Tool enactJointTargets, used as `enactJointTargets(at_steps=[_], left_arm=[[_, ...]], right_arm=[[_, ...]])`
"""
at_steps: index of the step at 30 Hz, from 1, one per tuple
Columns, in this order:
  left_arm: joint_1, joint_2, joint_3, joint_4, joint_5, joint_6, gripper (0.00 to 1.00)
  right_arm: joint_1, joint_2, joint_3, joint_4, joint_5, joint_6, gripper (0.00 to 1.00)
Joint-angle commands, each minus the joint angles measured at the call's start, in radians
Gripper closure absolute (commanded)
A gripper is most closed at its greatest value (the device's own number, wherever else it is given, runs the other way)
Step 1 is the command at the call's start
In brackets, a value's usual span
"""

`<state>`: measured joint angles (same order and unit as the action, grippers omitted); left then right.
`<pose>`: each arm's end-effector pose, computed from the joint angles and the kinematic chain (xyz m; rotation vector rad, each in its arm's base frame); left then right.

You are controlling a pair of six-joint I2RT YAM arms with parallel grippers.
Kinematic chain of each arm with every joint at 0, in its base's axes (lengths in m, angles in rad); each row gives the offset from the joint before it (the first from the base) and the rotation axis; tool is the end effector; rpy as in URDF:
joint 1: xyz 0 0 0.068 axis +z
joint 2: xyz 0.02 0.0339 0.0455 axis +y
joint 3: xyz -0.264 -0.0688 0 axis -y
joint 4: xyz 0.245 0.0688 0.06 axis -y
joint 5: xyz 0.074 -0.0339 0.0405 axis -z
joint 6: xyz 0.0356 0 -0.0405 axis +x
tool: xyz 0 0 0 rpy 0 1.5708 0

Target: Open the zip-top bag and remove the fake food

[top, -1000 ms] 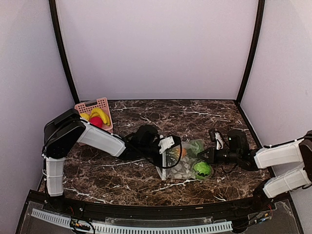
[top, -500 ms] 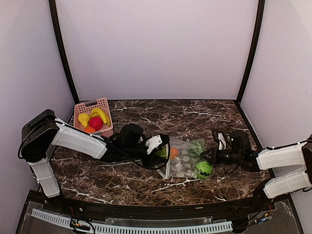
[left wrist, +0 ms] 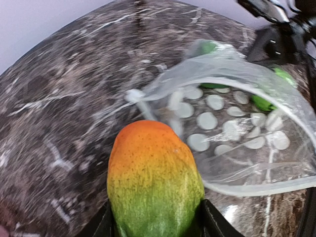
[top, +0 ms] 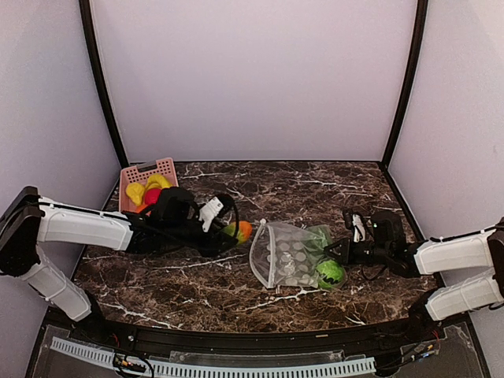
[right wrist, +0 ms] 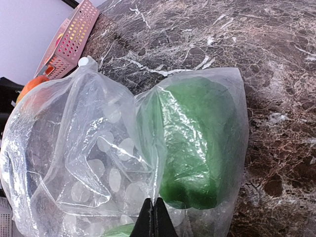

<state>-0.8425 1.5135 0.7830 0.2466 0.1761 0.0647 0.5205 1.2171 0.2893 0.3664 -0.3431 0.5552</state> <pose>0.2110 -0.2459 0.2075 1.0257 1.8473 -0.6557 0.1801 0.1171 0.1438 -0.1765 2.2563 0.9728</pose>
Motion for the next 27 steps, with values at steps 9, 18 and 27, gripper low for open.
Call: enactJointTargets(at_steps=[9,18,27], left_arm=[[0.372,-0.233,-0.030,-0.110,-0.244,-0.215,0.71],[0.580,-0.187,0.031,-0.178,-0.341,-0.268,0.69],[0.618,-0.048,0.044,-0.060,-0.196,-0.289,0.66]], right_arm=[[-0.010,0.022,0.007,0.028,-0.015,0.004,1.00],[-0.010,0.031,0.014,0.028,-0.021,-0.002,1.00],[-0.010,0.061,0.017,0.051,-0.033,0.001,1.00]])
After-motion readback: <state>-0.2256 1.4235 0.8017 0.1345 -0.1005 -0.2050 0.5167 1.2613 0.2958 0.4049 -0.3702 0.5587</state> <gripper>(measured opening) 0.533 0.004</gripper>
